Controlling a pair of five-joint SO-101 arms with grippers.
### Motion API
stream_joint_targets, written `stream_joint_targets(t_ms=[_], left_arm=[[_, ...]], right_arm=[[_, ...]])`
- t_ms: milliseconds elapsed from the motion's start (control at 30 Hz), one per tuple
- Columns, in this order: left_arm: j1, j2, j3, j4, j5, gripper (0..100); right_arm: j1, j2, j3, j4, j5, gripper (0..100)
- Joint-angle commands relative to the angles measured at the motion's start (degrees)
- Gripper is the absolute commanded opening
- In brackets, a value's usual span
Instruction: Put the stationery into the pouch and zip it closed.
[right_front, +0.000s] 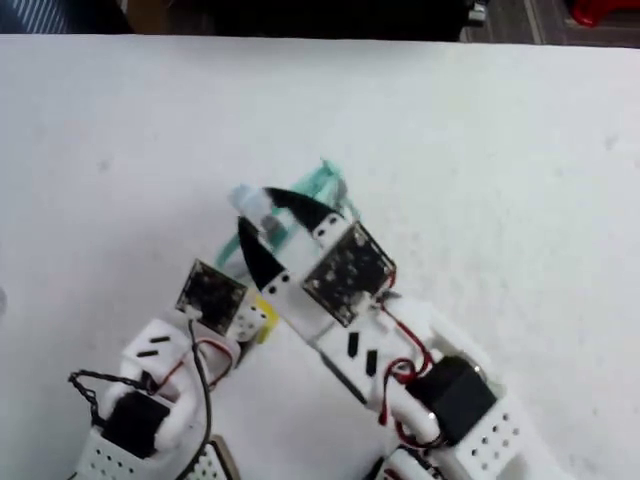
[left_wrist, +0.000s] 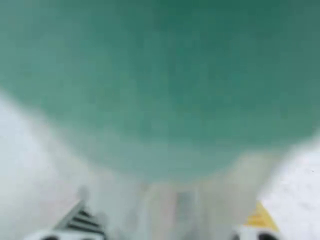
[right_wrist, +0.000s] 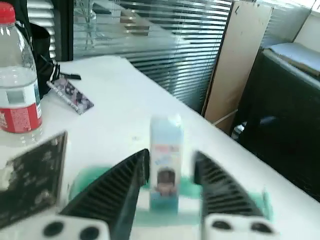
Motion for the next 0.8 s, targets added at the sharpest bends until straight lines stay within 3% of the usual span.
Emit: stream_joint_targets(t_ms=[0, 300, 633, 767], left_arm=[[0.4, -0.6, -2.8, -0.2, -0.1, 20], [0.4, -0.6, -2.7, -0.2, -0.1, 20], [0.4, -0.6, -2.7, -0.2, 0.0, 20], [0.4, -0.6, -2.7, -0.2, 0.0, 20]], right_arm=[[0.3, -3.0, 0.1, 0.9, 0.5, 23.0], [0.3, -6.4, -2.5, 0.0, 0.6, 20.1], [11.6, -1.5, -13.2, 9.6, 1.3, 20.3], [15.2, 3.6, -20.7, 21.7, 16.7, 20.2]])
